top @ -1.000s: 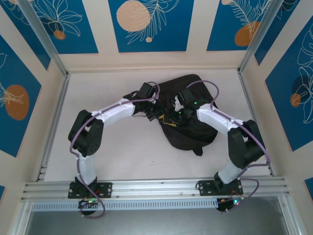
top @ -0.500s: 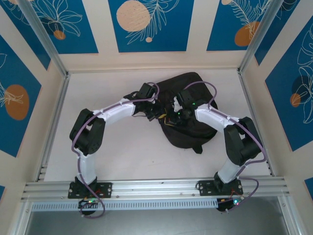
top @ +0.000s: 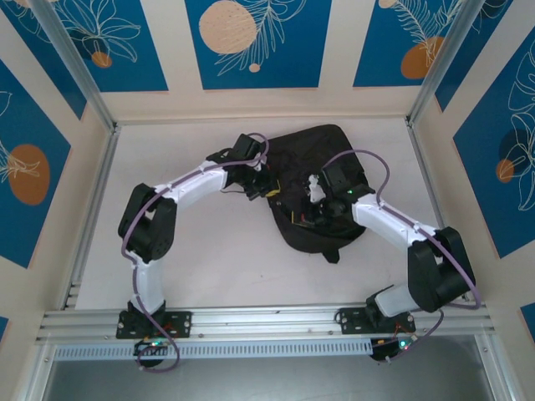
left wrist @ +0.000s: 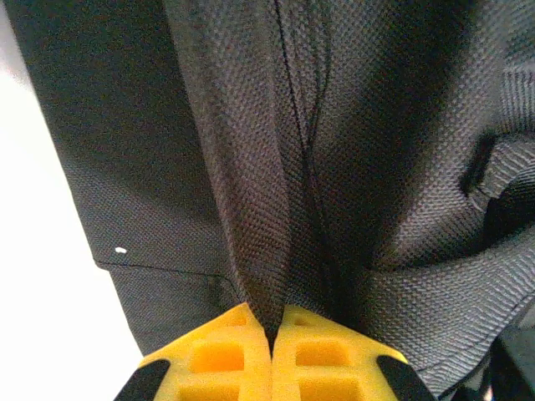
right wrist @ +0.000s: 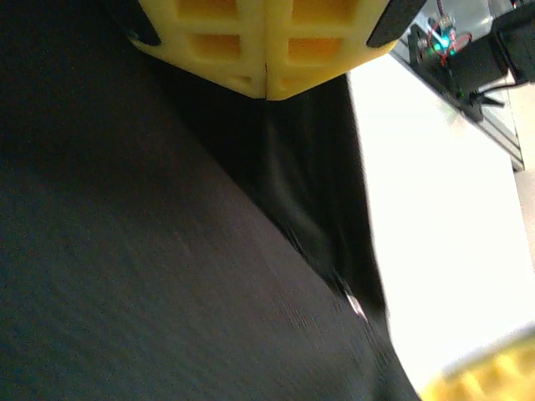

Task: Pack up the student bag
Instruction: Zip the student bag at the center of the table.

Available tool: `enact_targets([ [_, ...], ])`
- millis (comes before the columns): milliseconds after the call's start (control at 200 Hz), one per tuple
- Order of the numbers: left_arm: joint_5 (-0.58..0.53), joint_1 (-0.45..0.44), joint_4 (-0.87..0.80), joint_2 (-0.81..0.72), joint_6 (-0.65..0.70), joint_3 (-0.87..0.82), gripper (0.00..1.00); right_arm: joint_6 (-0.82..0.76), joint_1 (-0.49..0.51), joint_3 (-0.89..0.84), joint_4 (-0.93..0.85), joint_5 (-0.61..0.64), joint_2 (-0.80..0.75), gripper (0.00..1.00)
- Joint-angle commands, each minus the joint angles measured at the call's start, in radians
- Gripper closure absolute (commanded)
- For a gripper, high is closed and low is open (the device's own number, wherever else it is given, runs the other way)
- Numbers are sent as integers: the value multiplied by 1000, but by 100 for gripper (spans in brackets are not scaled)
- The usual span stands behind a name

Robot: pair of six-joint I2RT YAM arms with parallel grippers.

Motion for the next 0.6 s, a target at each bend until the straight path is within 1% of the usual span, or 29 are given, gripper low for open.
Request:
enact_targets([
  [0,-68,34,-23,16,48,30,100,-37,7,-39,-99,-63,-62,100],
  [80,-33,29,-3,26,33,23,100,-46,1,-35,-109,-89,-79,100],
  [120,-10,25,14,25,21,13,100,-45,-2,-21,-115,-78,-78,100],
  [215,37,6,52,9,3,-3,100,-29,-4,10,-77,-53,-52,85],
  [320,90,-12,86,-11,-37,-26,100,-9,1,42,-11,-33,23,63],
  [385,104,-18,108,-30,-67,-52,100,-7,9,55,31,6,64,57],
  [465,116,-20,128,-53,-96,-86,100,-15,11,73,82,46,94,54],
  [595,127,-22,156,-72,-129,-130,100,-36,10,160,88,33,189,53],
])
